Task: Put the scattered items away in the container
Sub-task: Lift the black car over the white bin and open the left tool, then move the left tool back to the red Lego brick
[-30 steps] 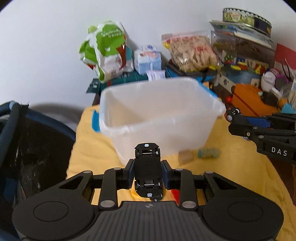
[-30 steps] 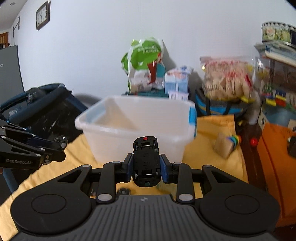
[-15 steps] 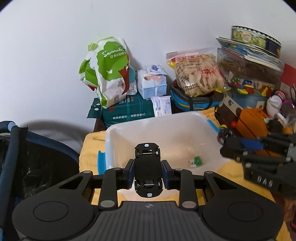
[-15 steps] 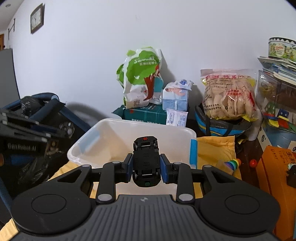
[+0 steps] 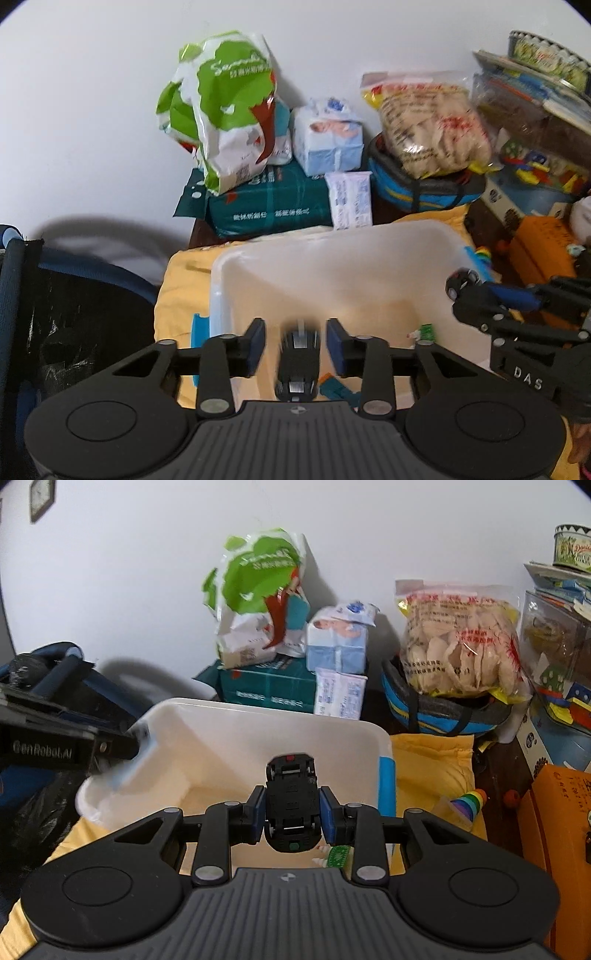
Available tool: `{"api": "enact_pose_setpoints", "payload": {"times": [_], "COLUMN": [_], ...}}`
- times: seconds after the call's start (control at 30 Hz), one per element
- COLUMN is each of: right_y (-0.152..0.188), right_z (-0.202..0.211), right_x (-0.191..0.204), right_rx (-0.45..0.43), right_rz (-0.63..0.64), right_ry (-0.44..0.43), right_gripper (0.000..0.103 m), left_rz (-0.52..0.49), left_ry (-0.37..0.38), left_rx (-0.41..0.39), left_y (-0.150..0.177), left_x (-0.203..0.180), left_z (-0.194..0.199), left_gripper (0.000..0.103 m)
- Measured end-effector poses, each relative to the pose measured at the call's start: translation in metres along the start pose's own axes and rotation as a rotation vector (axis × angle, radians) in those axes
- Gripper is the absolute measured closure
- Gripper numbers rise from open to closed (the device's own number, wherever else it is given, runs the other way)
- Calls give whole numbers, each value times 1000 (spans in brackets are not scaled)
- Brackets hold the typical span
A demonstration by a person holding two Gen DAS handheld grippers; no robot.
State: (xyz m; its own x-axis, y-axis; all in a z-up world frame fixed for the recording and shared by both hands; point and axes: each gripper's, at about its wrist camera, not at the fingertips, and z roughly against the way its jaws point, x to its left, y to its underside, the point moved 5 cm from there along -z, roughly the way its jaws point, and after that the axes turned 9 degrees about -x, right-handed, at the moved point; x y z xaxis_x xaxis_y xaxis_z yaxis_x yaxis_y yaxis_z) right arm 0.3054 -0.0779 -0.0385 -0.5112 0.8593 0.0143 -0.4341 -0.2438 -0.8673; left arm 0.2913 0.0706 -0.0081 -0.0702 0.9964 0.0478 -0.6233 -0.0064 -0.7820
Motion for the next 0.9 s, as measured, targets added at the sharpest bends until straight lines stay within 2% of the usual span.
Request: {"api": "enact_pose_setpoints", "payload": {"times": [0.07,0.1,0.4,0.53,0.67,0.9], "right_y": [3,3,4,3,14,60], "right_z": [-9,-11,-4,18,45,76], "right_x": [-3,-4,-1,4,9,8], "right_rx": [30,33,-6,-71,-108,-95], "right_rz": [-1,-9,-6,7,27,23], "right_ry": [14,14,-7,-28,-42,-37], "right_gripper": [52,49,47,38,35,35], "left_rz": [1,-1,-10,-5,0,-47], "left_ry": [-6,-5,1,12,25,20], "left_rx": [16,21,13,-25,-59,-69], "left_y": [1,1,7,15,35,89], "left_x": [1,1,4,8,12,7], "left_z": [-7,-10,-10,6,27,49], "left_gripper": [57,57,55,55,52,50]}}
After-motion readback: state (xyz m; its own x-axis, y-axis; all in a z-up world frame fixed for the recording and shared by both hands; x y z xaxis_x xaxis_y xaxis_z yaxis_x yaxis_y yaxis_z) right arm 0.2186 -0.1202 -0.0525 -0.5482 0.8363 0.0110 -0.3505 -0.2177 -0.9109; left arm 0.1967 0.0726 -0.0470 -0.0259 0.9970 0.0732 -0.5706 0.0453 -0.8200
